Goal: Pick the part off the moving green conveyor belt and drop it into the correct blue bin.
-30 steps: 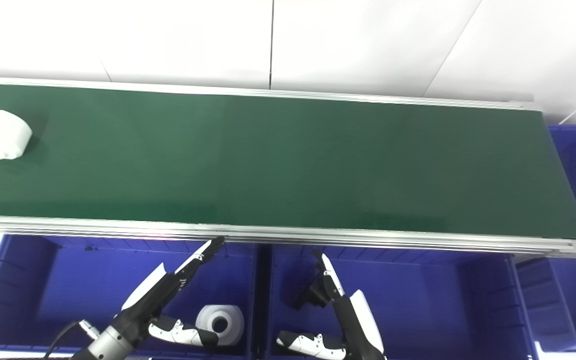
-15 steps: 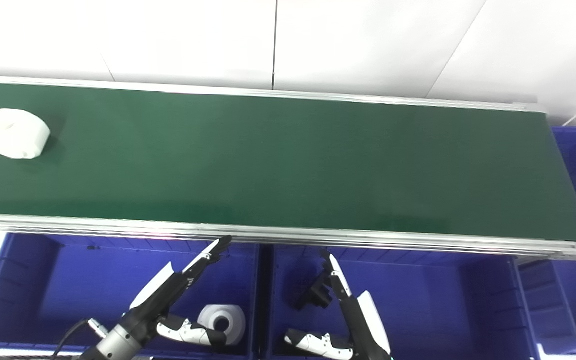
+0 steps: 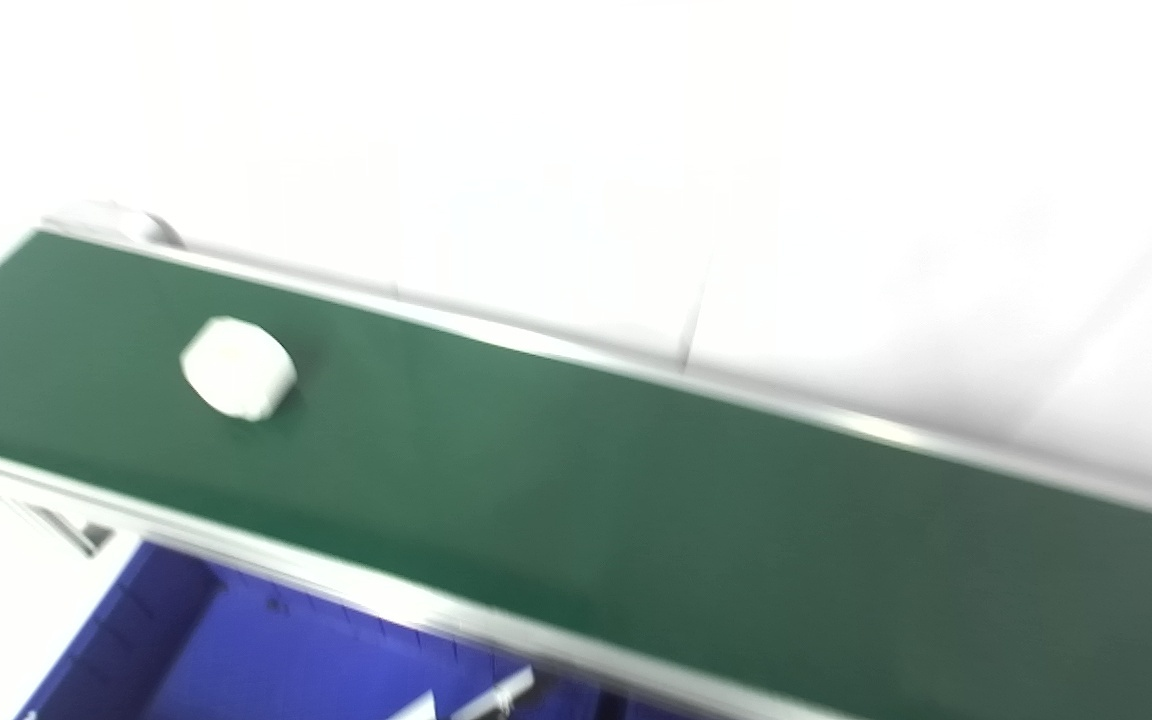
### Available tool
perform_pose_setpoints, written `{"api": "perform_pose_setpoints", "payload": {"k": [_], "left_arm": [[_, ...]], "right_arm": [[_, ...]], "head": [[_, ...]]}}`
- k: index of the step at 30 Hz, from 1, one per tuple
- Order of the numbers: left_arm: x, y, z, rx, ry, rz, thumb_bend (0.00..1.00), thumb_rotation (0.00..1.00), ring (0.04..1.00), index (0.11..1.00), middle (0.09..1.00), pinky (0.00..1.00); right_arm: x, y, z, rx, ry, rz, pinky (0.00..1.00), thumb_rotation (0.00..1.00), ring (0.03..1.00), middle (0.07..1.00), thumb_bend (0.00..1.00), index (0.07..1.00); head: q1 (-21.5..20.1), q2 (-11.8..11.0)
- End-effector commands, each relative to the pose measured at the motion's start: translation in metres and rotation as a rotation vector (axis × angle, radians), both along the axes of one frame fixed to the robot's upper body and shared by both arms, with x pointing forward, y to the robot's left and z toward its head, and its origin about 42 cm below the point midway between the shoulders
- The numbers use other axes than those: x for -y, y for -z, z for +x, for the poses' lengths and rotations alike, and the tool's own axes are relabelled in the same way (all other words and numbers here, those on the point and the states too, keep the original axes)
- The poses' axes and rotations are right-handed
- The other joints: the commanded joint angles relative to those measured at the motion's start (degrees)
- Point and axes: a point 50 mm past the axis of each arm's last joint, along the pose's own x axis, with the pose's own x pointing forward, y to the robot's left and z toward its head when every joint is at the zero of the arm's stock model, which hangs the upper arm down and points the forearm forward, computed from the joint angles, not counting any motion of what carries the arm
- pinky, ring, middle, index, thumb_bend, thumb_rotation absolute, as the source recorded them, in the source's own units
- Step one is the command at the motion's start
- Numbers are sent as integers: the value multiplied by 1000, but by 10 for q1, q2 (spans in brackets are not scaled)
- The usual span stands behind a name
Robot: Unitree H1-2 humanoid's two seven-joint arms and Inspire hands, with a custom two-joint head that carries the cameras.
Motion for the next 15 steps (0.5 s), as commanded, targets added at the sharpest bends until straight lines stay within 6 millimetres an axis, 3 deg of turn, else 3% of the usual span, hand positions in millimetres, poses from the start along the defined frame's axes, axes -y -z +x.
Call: {"api": "perform_pose_setpoints", "payload": {"k": [1,5,9,15], "left_arm": [[-1,-5,4,51,-14,-34,816,449,974,982,1000,877],[-3,-6,6,77,2,5,816,502,960,973,1000,839],[-4,-10,9,96,-1,1,811,481,951,967,994,835],[-7,-35,10,187,-71,-41,809,481,929,945,972,821]], "right_arm": [[-2,-4,3,60,-14,40,994,563,1000,1000,908,1000],[-5,-1,6,63,-10,44,1000,548,1000,1000,898,1000],[-7,0,8,64,-12,55,1000,533,1000,1000,885,1000],[-8,-1,10,70,-23,53,1000,535,1000,1000,884,1000]], "head": [[0,0],[-4,-5],[-8,-6],[-16,-1]]}}
